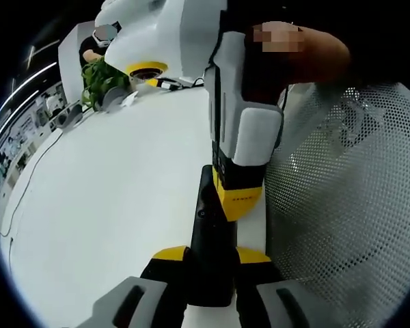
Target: Press the specified remote control buttons in sequence, fully releasing each button before pressing the next.
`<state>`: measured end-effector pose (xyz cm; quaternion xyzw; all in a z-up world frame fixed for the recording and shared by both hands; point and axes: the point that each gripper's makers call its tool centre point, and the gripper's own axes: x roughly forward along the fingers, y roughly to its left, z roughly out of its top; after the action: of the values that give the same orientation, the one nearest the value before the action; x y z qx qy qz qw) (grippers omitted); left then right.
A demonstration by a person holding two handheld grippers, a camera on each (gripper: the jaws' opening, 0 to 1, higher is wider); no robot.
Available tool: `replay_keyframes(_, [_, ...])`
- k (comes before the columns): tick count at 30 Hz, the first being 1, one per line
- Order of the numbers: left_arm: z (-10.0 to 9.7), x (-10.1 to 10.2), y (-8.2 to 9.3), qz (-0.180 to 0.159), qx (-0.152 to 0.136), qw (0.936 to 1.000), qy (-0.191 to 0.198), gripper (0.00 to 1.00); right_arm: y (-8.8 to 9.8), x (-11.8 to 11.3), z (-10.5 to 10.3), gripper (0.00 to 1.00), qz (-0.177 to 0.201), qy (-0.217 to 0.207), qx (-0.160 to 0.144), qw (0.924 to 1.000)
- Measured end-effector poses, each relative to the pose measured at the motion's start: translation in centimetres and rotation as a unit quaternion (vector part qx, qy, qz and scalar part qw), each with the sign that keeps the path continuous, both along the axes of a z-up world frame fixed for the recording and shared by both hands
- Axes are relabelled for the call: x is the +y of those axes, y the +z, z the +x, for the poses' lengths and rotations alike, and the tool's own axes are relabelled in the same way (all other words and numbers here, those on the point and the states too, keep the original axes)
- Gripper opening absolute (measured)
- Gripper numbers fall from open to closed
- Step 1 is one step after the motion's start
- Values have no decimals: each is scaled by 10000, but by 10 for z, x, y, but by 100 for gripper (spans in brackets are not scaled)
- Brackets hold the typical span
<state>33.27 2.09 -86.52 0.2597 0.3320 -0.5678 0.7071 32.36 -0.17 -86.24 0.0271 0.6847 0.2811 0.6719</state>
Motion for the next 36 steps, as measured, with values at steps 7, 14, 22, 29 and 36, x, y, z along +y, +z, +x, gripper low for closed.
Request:
replay_keyframes(7, [0,0,1,-20,-11,10000,-18,25,7,9,8,0,212,-21,-337,9992])
replay_keyframes(14, [0,0,1,-44,-18,10000,-37,25,10,15,15,0,492,-151,-476,9975])
replay_keyframes(22, [0,0,1,-64,-18,10000,-39,25,4,17,13,0,448,-65,-439,9980])
replay_keyframes(29, [0,0,1,-62,-24,10000,-50,25,4,17,14,0,403,-96,-481,9980])
replay_keyframes(36, [0,12,0,122,12,9998,-125,25,4,17,16,0,361,-67,-612,9974])
